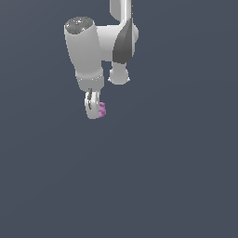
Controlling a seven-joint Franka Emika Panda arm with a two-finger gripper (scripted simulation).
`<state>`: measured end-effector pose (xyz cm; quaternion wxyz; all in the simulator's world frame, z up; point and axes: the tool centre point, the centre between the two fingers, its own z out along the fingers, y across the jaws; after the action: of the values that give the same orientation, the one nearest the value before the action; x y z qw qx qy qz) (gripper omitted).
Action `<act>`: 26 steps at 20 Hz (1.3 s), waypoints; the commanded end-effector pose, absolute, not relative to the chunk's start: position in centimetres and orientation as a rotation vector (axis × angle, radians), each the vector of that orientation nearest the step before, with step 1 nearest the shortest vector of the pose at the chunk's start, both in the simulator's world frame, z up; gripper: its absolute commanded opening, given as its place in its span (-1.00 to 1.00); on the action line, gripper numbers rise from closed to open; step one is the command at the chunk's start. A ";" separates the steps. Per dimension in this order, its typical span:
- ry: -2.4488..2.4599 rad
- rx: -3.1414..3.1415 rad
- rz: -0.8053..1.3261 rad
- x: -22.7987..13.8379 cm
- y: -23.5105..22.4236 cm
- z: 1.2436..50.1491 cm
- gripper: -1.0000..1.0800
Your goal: Pick up the object and move it to a goal position.
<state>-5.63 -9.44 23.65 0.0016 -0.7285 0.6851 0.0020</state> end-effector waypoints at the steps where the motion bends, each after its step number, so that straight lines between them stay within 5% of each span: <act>1: 2.151 -2.286 0.006 -6.9 -10.3 25.9 -1.00; 15: 2.154 -2.287 0.001 -13.3 -14.6 38.0 -1.00; 26: 2.152 -2.288 0.000 -15.3 -16.1 42.4 -1.00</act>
<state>-15.16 -16.03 42.13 0.0003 -0.7282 0.6854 -0.0003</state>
